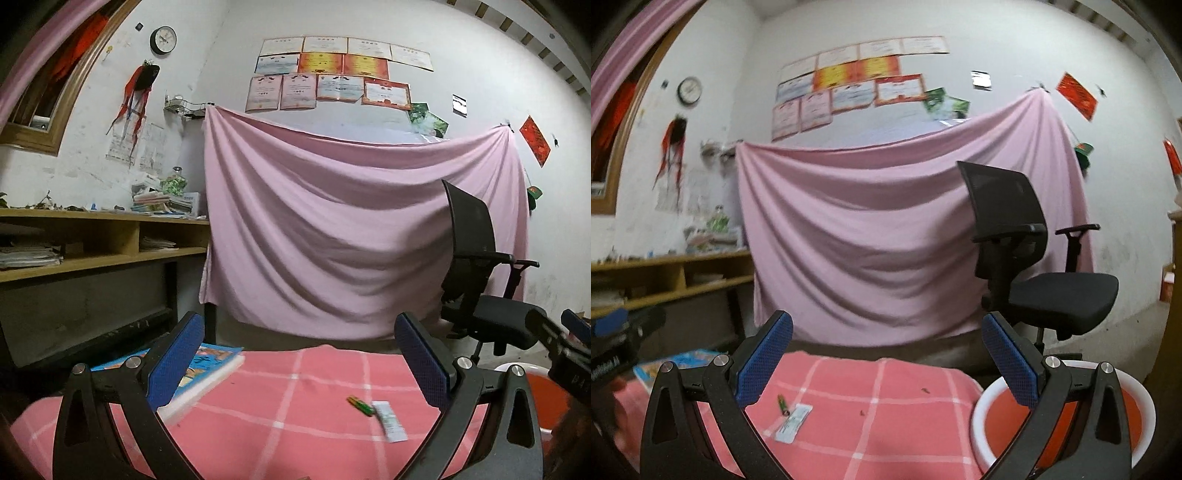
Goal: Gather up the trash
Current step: 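Lower the left gripper onto the green battery while the right gripper reaches the white tube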
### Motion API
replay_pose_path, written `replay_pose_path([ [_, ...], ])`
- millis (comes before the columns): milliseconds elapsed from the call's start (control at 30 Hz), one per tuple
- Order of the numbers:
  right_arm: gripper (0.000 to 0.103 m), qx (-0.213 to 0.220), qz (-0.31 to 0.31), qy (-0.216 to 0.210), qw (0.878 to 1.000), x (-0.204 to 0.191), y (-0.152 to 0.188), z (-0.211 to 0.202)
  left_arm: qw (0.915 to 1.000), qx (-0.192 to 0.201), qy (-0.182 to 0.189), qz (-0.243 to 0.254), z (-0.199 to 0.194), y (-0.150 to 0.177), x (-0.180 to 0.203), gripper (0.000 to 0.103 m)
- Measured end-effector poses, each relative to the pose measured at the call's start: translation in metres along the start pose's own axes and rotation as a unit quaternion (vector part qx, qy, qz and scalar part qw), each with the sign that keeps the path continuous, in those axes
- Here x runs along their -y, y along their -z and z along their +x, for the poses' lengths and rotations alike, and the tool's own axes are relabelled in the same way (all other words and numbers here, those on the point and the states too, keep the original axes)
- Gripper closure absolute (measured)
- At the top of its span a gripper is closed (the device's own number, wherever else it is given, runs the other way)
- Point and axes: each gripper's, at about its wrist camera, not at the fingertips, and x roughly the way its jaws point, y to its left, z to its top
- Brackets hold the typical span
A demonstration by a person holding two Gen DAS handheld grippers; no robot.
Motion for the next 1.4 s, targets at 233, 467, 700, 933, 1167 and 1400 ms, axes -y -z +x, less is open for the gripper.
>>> replay_pose_path([
  [233,0.0,-0.053,-0.038,-0.02,0.998,-0.025,0.012,0.024,0.9973,-0.067,-0.027,0.009,0.03,0.009,-0.018,0.002],
  [467,0.0,-0.207,-0.087,-0.057,0.973,-0.053,0.039,0.081,0.9801,-0.191,-0.053,-0.015,0.075,0.033,-0.034,0.002],
  [700,0.004,-0.3,-0.106,-0.091,0.944,-0.069,0.06,0.108,0.966,-0.252,-0.05,-0.025,0.099,0.045,-0.038,0.002],
  [933,0.036,-0.393,-0.144,-0.135,0.898,-0.092,0.088,0.131,0.9515,-0.304,-0.039,-0.021,0.123,0.056,-0.031,0.003],
  [1167,0.082,-0.404,-0.095,-0.142,0.899,-0.073,0.087,0.135,0.9431,-0.33,-0.008,-0.042,0.137,0.06,-0.027,0.008],
  [1400,0.084,-0.402,-0.083,-0.136,0.902,-0.061,0.083,0.138,0.9313,-0.357,0.056,-0.041,0.148,0.064,-0.005,0.03],
])
